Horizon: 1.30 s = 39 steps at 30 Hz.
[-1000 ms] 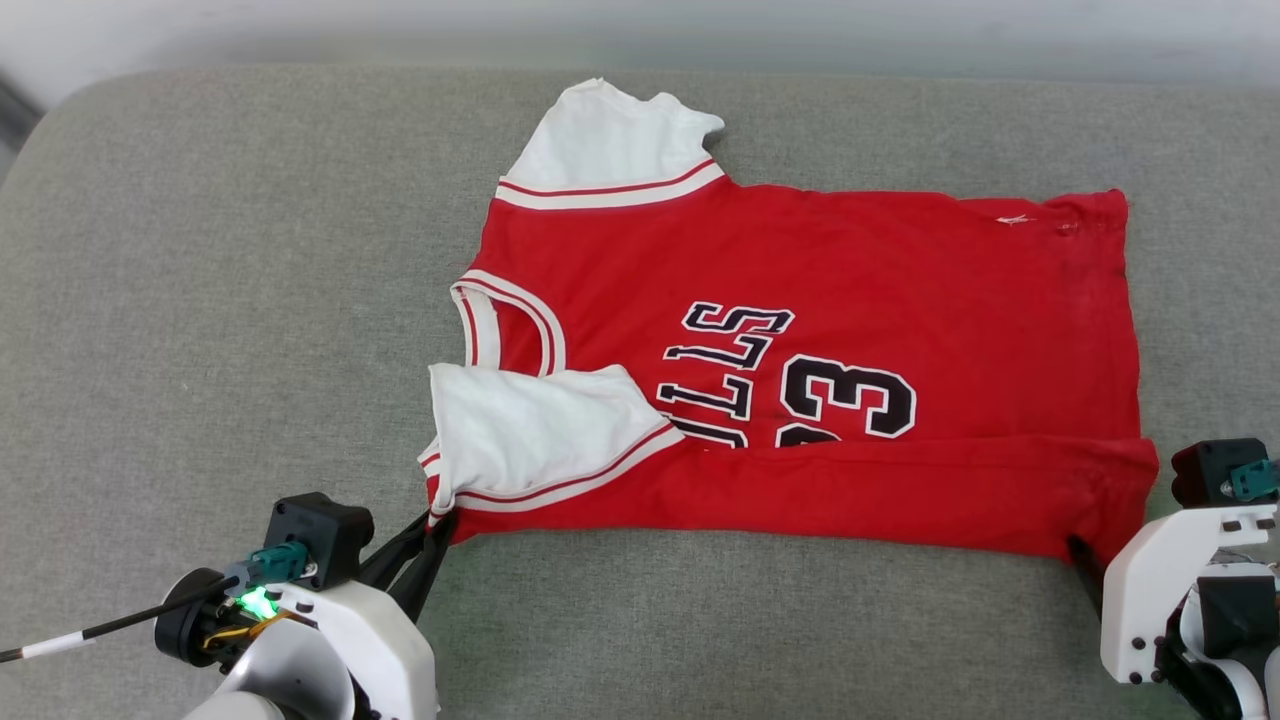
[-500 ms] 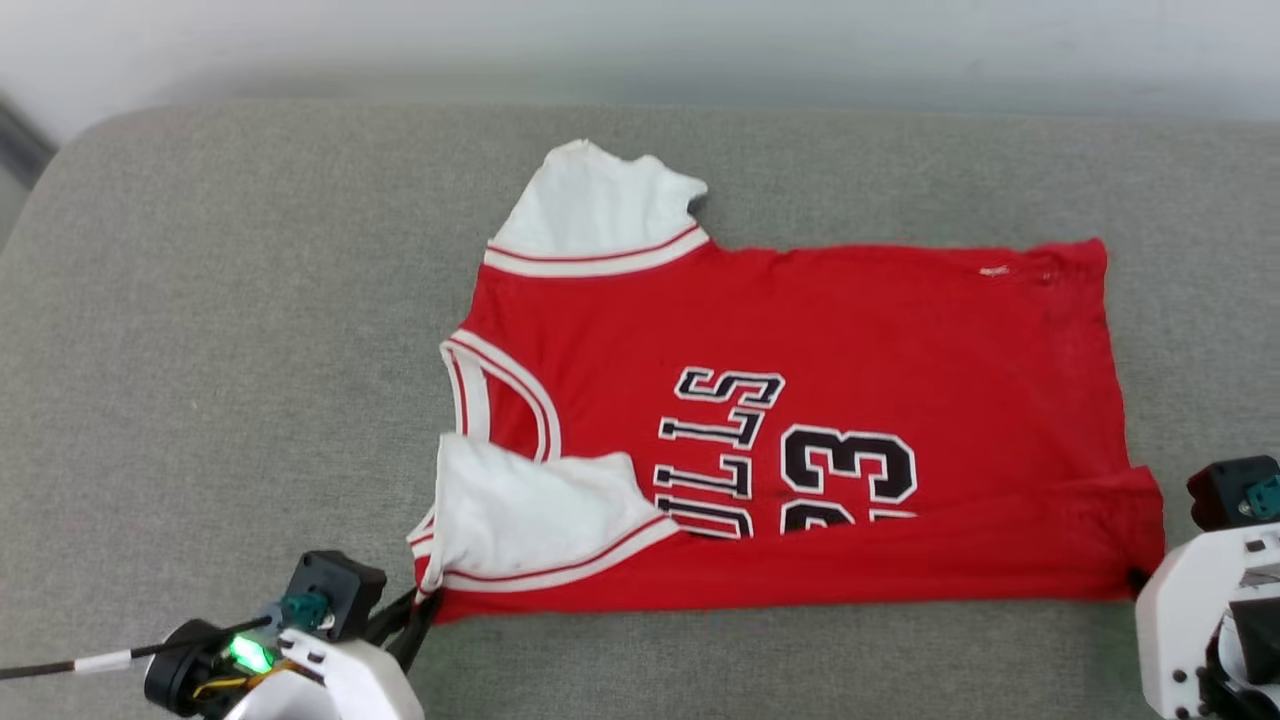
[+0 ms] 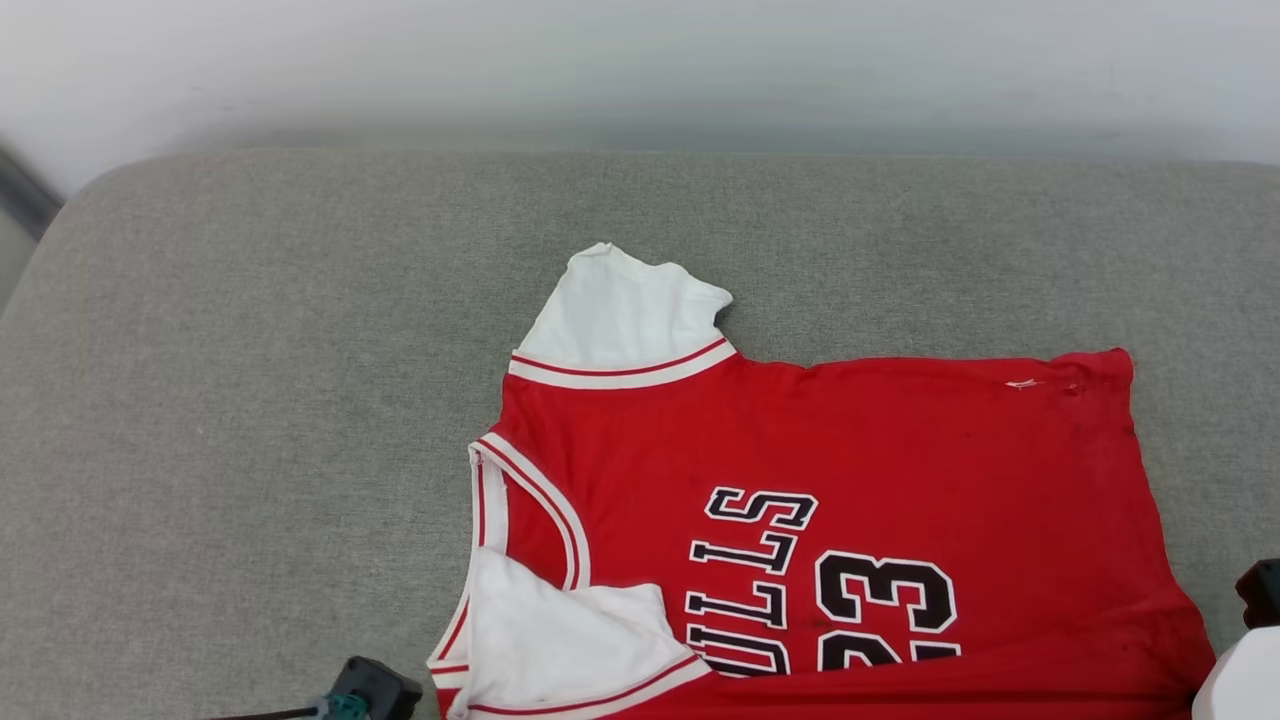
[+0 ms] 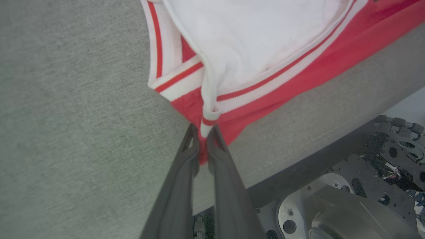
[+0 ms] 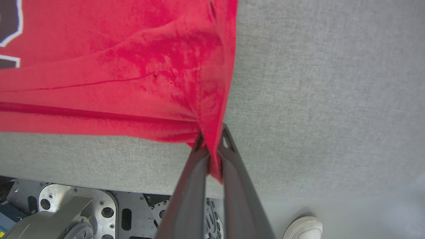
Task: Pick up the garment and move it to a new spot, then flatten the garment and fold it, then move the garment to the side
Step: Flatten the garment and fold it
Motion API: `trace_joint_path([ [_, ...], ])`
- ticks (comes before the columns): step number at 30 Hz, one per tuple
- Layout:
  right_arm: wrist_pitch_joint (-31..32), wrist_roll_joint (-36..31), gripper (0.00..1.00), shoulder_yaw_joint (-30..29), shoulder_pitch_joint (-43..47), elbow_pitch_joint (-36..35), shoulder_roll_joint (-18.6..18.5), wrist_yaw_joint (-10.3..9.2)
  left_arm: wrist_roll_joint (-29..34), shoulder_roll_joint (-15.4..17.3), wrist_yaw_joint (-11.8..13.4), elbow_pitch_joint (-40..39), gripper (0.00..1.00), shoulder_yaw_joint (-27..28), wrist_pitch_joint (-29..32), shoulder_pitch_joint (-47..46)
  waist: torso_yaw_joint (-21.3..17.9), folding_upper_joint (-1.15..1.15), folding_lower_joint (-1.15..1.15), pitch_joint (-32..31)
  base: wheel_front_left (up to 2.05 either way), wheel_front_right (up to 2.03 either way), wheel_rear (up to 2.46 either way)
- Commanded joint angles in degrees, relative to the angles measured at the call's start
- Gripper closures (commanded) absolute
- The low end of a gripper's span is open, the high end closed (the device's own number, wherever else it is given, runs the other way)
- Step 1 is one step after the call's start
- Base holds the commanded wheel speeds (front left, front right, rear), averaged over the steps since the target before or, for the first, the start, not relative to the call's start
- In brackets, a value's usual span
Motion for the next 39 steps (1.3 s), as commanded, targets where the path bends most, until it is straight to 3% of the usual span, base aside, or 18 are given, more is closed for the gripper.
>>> trace_joint_path([
  [1, -0.4, -0.4, 1.0, -0.2, 0.7, 0.7, 0.1, -0.12, -0.1, -0.8, -0.6, 1.0, 1.0, -0.3, 0.2, 0.2, 0.3, 0.0, 0.0, 0.2, 0.0, 0.0, 0.0],
  [2, -0.6, -0.6, 1.0, -0.1, 0.8, 1.1, 0.4, -0.12, -0.3, -1.3, -0.8, 1.6, 1.0, -0.6, 0.0, -0.1, 0.3, 0.0, 0.0, 0.3, 0.0, 0.0, 0.0],
  [3, -0.9, -0.7, 1.0, 0.0, 0.7, 1.4, 0.7, -0.12, -0.3, -1.8, -1.2, 2.3, 0.94, -0.8, -0.2, -0.4, 0.4, 0.0, 0.0, 0.3, 0.0, 0.0, 0.0],
  [4, -1.2, -0.8, 0.78, 0.1, 0.6, 1.8, 0.9, -0.12, -0.3, -2.2, -1.3, 3.0, 0.4, -1.0, -0.5, -0.6, 0.4, 0.0, 0.0, 0.3, 0.0, 0.0, 0.0],
  [5, -2.0, -1.0, 0.0, 0.3, 0.2, 2.0, 1.0, -0.12, -0.4, -2.8, -1.7, 3.7, 0.0, -1.2, -0.8, -0.8, 0.4, 0.0, 0.0, 0.3, 0.0, 0.0, 0.0],
  [10, -4.0, -0.6, 0.0, 1.0, -0.6, 2.8, 1.6, -0.1, -0.5, -4.5, -2.3, 5.9, 0.0, -0.6, -3.3, -1.7, 0.4, 0.0, 0.0, -0.1, 0.0, 0.0, 0.0],
  [17, -11.2, 1.7, 0.0, -0.4, -3.8, -0.1, 2.2, -0.09, 1.1, -7.2, -0.4, 6.4, 0.0, 3.9, -14.3, -3.8, 0.1, 0.0, 0.0, -1.9, 0.0, 0.0, 0.0],
  [24, -26.0, 1.6, 0.0, -0.5, -7.8, -3.6, 3.1, -0.09, 3.0, -10.1, 2.1, 6.4, 0.0, 9.1, -27.0, -5.9, -0.4, 0.0, 0.0, -2.9, 0.0, 0.0, 0.0],
  [31, -40.3, -0.2, 0.0, 0.1, -9.7, -4.9, 7.1, -0.08, 4.1, -13.7, 3.1, 5.0, 0.0, 14.7, -31.5, -4.6, -1.1, 0.0, 0.0, -3.4, 0.0, 0.0, 0.0],
  [35, -46.4, -2.1, 0.0, -0.1, -9.6, -5.5, 9.9, -0.08, 5.3, -18.1, 1.9, 1.9, 0.0, 20.2, -31.7, -3.4, -1.4, 0.0, 0.0, -3.3, 0.0, 0.0, 0.0],
  [39, -51.3, -3.3, 0.0, 0.1, -8.6, -5.9, 12.1, -0.08, 7.9, -21.4, -1.0, 1.1, 0.0, 24.0, -31.7, -1.5, -1.9, 0.0, 0.0, -2.9, 0.0, 0.0, 0.0],
])
